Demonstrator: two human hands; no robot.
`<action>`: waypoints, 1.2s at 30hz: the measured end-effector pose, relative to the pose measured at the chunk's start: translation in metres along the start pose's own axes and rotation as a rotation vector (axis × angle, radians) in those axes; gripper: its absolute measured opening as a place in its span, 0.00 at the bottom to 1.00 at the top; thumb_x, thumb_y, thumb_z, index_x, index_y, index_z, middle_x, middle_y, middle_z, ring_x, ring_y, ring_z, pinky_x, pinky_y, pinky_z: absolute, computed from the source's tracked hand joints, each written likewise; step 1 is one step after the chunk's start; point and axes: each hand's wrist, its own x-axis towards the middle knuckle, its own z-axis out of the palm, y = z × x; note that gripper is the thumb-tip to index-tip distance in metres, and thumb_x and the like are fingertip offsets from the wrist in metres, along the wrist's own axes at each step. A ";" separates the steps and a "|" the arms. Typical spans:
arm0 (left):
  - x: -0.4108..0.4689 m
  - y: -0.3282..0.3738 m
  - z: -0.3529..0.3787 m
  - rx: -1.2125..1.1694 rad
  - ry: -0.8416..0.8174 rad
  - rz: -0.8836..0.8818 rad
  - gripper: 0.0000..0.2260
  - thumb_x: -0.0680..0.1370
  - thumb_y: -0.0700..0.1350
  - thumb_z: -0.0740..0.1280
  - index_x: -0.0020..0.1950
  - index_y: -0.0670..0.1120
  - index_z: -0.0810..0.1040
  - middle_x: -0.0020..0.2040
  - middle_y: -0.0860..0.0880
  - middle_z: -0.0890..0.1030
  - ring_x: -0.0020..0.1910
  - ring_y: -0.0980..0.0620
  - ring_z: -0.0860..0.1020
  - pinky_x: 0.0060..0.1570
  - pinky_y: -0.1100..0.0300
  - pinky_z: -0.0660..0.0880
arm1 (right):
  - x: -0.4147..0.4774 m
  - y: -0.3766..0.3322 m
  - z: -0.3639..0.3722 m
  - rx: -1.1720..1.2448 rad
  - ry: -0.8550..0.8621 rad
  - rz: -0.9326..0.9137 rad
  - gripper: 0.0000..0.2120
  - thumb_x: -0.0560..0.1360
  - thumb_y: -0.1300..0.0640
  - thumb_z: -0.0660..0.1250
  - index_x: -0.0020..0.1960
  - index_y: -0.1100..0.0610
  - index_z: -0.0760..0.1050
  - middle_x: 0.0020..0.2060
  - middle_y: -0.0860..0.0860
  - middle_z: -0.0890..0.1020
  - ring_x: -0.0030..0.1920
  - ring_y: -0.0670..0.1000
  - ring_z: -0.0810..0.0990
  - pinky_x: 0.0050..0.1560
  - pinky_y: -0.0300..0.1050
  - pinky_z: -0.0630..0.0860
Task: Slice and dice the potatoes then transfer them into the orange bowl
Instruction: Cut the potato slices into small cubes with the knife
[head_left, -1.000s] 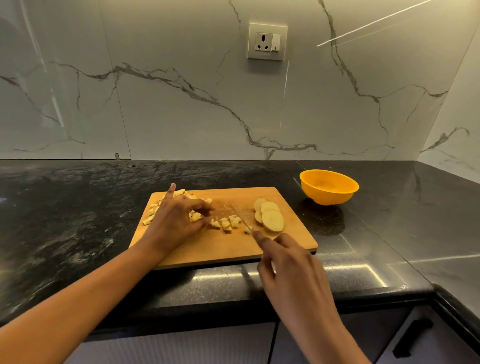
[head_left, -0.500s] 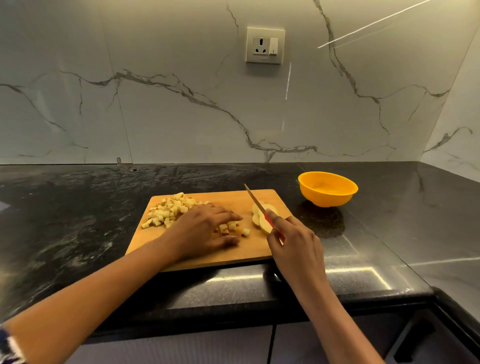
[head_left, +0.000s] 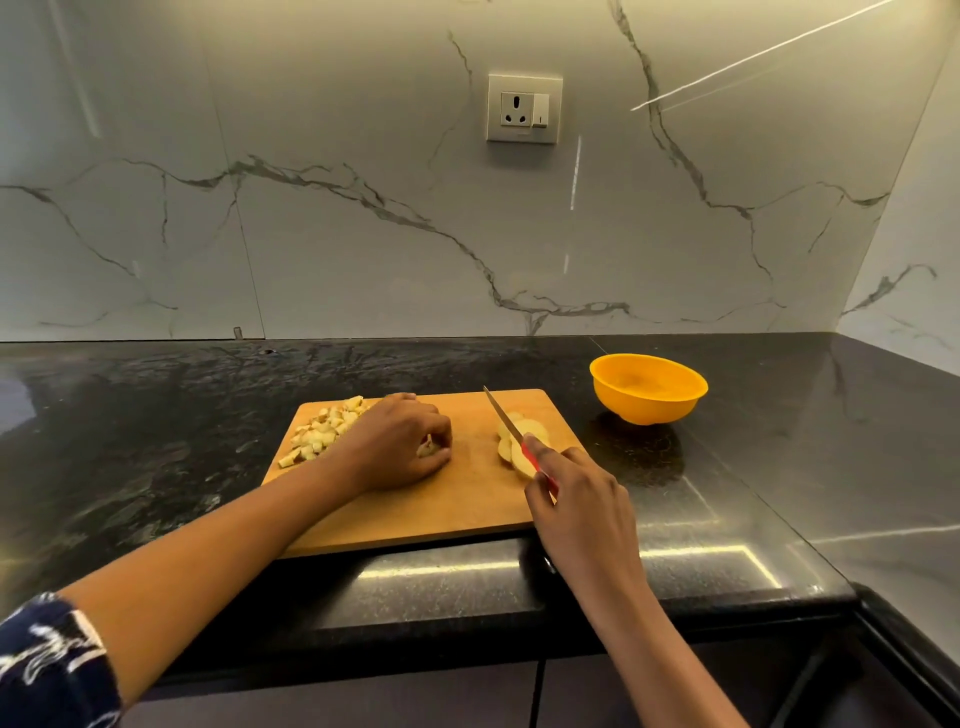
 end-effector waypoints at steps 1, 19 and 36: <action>-0.003 -0.004 -0.002 0.011 -0.002 -0.007 0.08 0.77 0.50 0.65 0.52 0.49 0.80 0.48 0.53 0.81 0.44 0.59 0.75 0.65 0.63 0.61 | 0.000 0.000 0.000 -0.003 0.000 -0.001 0.23 0.80 0.51 0.59 0.74 0.43 0.61 0.48 0.44 0.74 0.49 0.45 0.74 0.46 0.38 0.68; -0.040 -0.030 -0.020 -0.109 0.153 0.019 0.22 0.74 0.64 0.57 0.56 0.52 0.80 0.54 0.54 0.80 0.53 0.58 0.75 0.55 0.63 0.69 | 0.001 -0.003 -0.001 -0.030 -0.030 0.004 0.22 0.81 0.51 0.58 0.74 0.43 0.61 0.44 0.45 0.72 0.43 0.45 0.73 0.42 0.38 0.68; -0.018 -0.063 -0.017 0.208 0.124 0.013 0.07 0.74 0.54 0.68 0.44 0.53 0.82 0.54 0.54 0.82 0.54 0.51 0.78 0.64 0.43 0.63 | 0.000 -0.001 -0.001 -0.026 -0.038 0.005 0.23 0.81 0.51 0.58 0.74 0.43 0.61 0.44 0.44 0.70 0.44 0.45 0.72 0.43 0.39 0.67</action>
